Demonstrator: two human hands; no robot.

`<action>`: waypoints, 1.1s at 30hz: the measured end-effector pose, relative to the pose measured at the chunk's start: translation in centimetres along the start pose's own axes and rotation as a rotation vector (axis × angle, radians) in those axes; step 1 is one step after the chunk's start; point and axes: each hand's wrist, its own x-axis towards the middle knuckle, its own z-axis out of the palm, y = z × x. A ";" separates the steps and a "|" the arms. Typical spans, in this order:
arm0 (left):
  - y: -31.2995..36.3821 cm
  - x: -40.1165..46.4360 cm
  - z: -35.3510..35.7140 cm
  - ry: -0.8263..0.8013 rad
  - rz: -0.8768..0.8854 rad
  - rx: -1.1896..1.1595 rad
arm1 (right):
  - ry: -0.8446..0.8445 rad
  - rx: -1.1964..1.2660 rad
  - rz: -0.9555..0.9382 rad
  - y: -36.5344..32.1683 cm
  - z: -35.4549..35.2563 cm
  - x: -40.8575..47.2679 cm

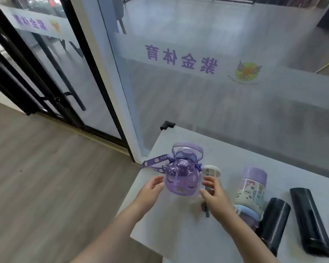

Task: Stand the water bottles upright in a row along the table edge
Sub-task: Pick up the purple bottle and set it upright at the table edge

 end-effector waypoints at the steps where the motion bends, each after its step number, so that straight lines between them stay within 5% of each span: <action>1: 0.4 0.9 0.2 0.001 -0.005 -0.028 | -0.008 -0.028 -0.008 -0.5 0.0 0.7; 14: 2.9 8.3 1.2 -0.103 -0.193 0.013 | -0.120 -0.092 0.208 -1.9 2.4 6.9; 33: 2.4 9.8 -6.5 -0.358 0.036 0.056 | 0.077 0.078 0.106 -2.5 9.4 3.9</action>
